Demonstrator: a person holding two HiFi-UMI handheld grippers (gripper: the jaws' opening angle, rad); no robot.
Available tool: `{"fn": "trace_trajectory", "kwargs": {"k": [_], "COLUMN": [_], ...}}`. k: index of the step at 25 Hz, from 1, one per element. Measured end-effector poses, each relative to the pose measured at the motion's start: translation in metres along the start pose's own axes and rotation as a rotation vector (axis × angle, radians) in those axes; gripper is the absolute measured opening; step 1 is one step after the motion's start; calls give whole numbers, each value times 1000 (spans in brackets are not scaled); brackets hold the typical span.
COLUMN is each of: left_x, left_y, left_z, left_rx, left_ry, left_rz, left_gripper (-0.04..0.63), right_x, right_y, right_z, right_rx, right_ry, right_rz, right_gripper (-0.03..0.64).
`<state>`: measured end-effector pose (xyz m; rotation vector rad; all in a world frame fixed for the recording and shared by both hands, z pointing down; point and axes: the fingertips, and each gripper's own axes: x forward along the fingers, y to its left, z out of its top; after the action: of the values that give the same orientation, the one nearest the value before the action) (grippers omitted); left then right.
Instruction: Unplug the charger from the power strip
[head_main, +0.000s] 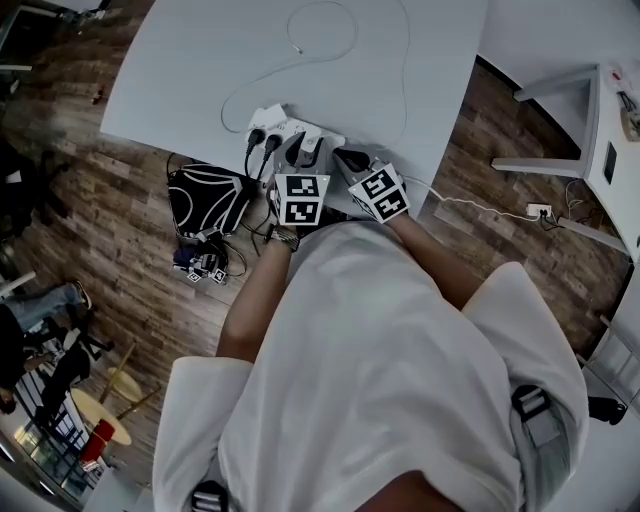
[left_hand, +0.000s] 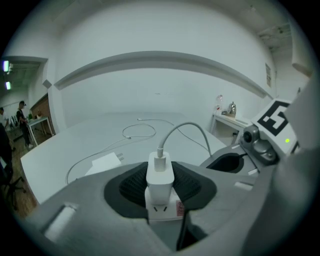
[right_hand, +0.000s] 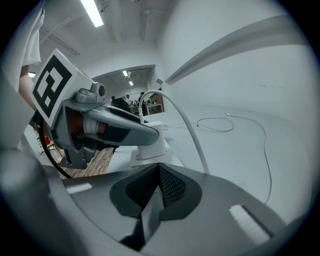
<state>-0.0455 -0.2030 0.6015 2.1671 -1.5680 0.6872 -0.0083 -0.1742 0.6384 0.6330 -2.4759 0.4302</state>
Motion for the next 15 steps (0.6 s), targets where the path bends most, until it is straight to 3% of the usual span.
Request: {"fn": "trace_trajectory", "kwargs": {"k": [15], "left_x": [-1], "left_y": [2], "left_z": [-1], "left_rx": [-156], "left_ry": [17], "left_rz": [-68], "left_gripper": [147], "right_x": [0], "right_y": [-1], "right_z": [0], "right_rx": [-5], "right_ry": [2], "right_rz": [-15], "right_gripper": [0]}}
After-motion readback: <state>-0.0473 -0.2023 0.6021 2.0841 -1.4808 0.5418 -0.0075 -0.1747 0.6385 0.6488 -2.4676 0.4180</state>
